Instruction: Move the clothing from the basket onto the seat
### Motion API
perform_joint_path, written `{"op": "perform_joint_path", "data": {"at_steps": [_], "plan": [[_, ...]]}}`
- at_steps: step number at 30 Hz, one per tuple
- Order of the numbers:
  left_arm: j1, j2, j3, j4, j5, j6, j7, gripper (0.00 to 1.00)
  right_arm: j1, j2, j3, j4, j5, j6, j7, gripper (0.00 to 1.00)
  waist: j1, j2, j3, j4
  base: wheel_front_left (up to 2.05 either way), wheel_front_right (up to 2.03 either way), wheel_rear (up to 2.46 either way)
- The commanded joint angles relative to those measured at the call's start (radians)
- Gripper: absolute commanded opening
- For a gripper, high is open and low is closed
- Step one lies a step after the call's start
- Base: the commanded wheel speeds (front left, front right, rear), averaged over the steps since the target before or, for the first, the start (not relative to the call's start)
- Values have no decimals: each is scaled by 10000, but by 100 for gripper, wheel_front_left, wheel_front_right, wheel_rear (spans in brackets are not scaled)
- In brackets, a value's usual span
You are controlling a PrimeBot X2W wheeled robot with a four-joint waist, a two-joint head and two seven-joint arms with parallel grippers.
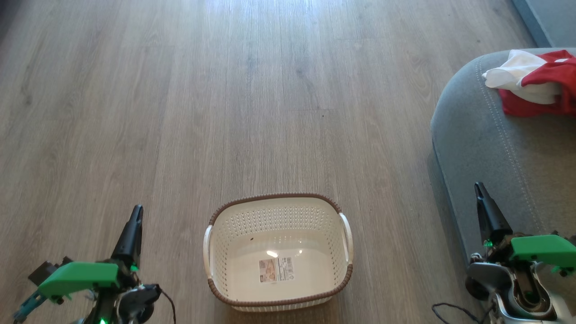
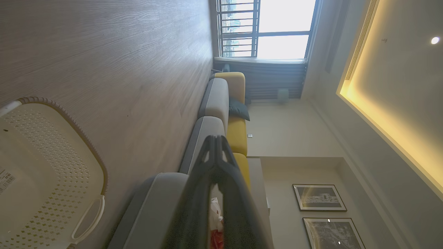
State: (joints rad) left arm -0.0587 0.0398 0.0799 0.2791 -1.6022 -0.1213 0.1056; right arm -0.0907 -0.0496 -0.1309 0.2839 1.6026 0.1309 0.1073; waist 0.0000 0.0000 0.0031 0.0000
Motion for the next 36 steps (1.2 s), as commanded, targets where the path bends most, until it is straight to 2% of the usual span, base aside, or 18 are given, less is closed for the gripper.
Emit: {"op": "perform_joint_path", "data": {"at_steps": [1, 36], "plan": [[-494, 104, 340, -338, -64, -94, 77, 0, -172, -6, 170, -391, 60, -2, 60, 0, 0, 0, 0, 0, 0, 0, 0], [-493, 104, 339, -339, -65, -94, 76, 0, -172, -6, 171, -391, 61, -2, 59, 0, 0, 0, 0, 0, 0, 0, 0]]}}
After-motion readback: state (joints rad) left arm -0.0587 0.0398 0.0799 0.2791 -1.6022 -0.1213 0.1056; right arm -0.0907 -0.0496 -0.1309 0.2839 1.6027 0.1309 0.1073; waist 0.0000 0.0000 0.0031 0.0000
